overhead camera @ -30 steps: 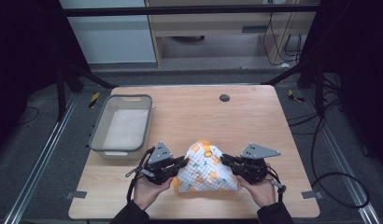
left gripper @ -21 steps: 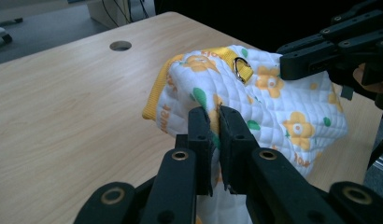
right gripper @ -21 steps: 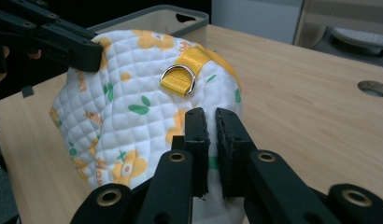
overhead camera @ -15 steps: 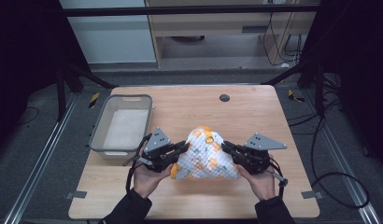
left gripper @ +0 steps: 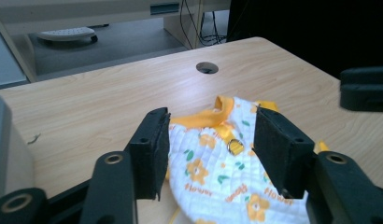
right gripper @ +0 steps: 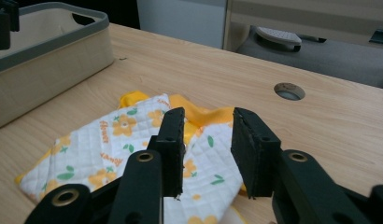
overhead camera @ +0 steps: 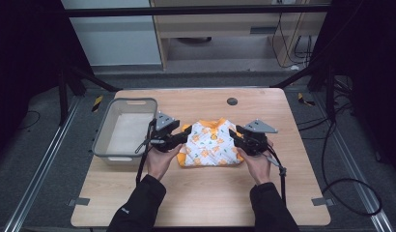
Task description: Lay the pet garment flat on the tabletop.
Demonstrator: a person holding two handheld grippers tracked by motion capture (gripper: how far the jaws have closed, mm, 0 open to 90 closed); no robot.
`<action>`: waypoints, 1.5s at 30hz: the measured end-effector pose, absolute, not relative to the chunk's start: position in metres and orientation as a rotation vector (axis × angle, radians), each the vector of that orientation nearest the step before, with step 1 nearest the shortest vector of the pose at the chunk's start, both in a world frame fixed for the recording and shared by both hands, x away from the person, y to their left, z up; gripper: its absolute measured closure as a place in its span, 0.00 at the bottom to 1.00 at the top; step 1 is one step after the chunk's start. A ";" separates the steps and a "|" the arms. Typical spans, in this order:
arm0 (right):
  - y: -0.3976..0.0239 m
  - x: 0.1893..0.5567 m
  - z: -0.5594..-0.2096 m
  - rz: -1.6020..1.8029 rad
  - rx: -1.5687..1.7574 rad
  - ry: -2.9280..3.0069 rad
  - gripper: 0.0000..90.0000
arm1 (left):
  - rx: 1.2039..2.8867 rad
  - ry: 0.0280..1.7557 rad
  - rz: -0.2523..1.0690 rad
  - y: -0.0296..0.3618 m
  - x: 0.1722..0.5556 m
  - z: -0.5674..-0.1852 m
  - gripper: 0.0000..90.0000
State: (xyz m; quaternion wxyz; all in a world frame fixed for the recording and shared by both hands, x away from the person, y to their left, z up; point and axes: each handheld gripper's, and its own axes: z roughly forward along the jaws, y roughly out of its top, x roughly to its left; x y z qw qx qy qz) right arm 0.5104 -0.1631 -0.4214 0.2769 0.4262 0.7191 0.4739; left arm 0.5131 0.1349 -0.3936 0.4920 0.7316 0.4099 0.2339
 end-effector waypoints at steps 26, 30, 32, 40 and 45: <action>-0.195 0.463 -0.482 1.159 1.071 2.250 0.51 | 2.103 0.940 0.528 0.157 0.472 -0.470 0.40; -0.189 0.467 -0.490 1.112 1.037 2.278 0.52 | 2.138 0.922 0.495 0.151 0.477 -0.478 0.40; -0.188 0.470 -0.494 1.095 1.031 2.285 0.54 | 2.157 0.912 0.488 0.146 0.477 -0.482 0.42; -0.182 0.477 -0.500 1.011 1.012 2.311 0.71 | 2.204 0.898 0.473 0.136 0.482 -0.494 0.69; -0.180 0.475 -0.499 0.980 1.030 2.310 0.84 | 2.230 0.895 0.470 0.134 0.481 -0.493 0.84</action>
